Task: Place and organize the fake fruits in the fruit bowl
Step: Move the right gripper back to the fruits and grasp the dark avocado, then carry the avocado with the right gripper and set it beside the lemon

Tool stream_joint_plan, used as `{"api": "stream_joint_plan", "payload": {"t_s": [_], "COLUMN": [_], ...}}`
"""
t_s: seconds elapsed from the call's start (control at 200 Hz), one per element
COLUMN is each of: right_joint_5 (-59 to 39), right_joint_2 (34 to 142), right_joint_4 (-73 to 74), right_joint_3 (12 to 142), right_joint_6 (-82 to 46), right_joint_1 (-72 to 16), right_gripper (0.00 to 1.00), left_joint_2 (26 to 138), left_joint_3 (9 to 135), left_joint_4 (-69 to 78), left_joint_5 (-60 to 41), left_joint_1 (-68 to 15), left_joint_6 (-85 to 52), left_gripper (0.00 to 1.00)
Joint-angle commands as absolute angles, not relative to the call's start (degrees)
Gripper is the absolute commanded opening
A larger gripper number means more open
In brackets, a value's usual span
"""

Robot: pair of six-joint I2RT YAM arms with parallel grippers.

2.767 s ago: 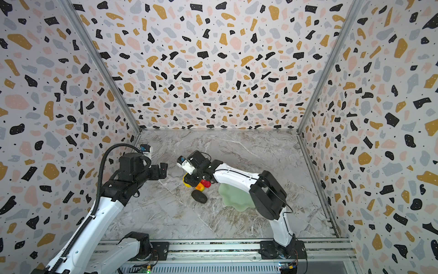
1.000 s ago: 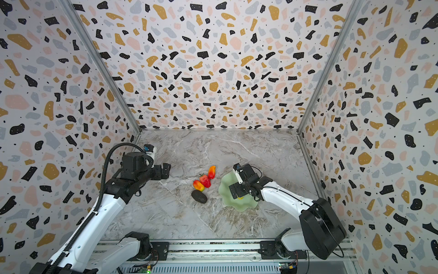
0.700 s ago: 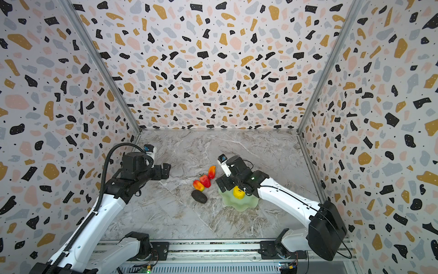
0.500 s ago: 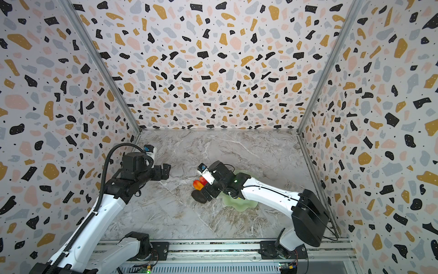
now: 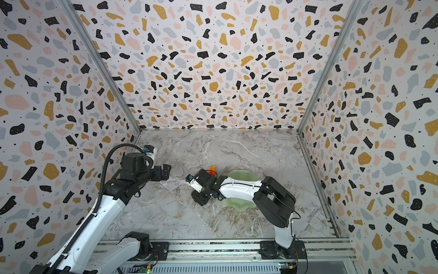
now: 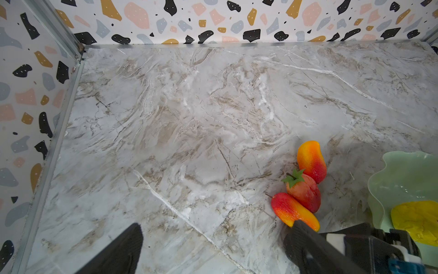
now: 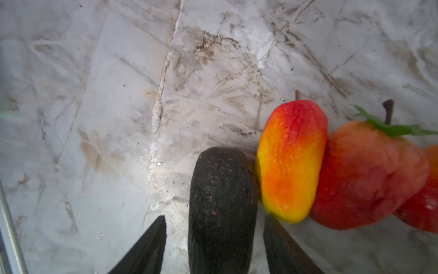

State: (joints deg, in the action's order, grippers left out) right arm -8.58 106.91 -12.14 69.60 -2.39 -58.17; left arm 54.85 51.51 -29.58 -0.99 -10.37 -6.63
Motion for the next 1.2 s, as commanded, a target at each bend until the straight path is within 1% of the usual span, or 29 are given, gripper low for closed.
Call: {"api": "stream_joint_plan", "payload": {"t_s": [0.0, 0.095, 0.175, 0.29, 0.385, 0.456, 0.491, 0.536, 0.611, 0.806, 0.886, 0.971, 1.192], "right_joint_5": [-10.0, -10.4, -10.5, -10.4, -10.3, -10.1, -10.0, -9.7, -9.2, -8.2, -5.7, -1.8, 5.9], "right_joint_2": [106.9, 107.7, 108.5, 109.4, 109.5, 108.9, 108.4, 107.6, 105.8, 98.9, 94.7, 89.6, 77.2], "right_joint_4": [-11.9, -11.8, -11.7, -11.7, -11.7, -11.7, -11.7, -11.9, -12.1, -13.8, -15.3, -16.9, -20.5], "right_joint_3": [71.3, 71.4, 71.8, 72.5, 73.1, 73.4, 73.6, 73.9, 74.0, 73.2, 71.8, 68.8, 58.4], "right_joint_6": [-3.8, -4.0, -4.0, -4.1, -4.0, -3.9, -3.9, -3.9, -3.7, -3.5, -4.4, -6.6, -13.6], "right_joint_1": [-58.6, -58.9, -59.0, -59.0, -59.0, -59.0, -59.0, -59.0, -58.9, -57.5, -55.7, -52.3, -40.0], "right_gripper": [0.58, 0.54, 0.54, 0.58, 0.56, 0.44, 0.34, 0.24, 0.19, 0.16, 0.16, 0.15, 0.14], "left_joint_2": [54.3, 54.3, 54.3, 54.1, 53.9, 53.9, 53.9, 54.0, 54.0, 54.2, 54.1, 54.0, 54.5], "left_joint_3": [51.8, 51.8, 51.7, 51.6, 51.6, 51.5, 51.4, 51.3, 51.2, 51.1, 50.9, 50.6, 50.7], "left_joint_4": [-29.8, -29.7, -29.7, -29.7, -29.7, -29.7, -29.7, -29.5, -29.4, -29.1, -29.1, -28.9, -28.4], "left_joint_5": [-1.9, -2.0, -1.9, -1.9, -1.8, -1.8, -1.8, -1.8, -1.8, -1.8, -1.8, -1.8, -2.4], "left_joint_1": [-10.7, -10.9, -10.9, -10.9, -10.9, -11.0, -11.0, -11.0, -11.0, -11.0, -11.0, -11.0, -11.1], "left_joint_6": [-6.1, -6.0, -6.1, -6.1, -6.1, -6.1, -6.1, -6.2, -6.1, -6.1, -6.1, -6.1, -6.2], "left_gripper": [1.00, 1.00, 1.00, 1.00, 1.00, 1.00, 0.99, 0.99, 1.00, 1.00, 0.99, 0.99, 1.00]}}
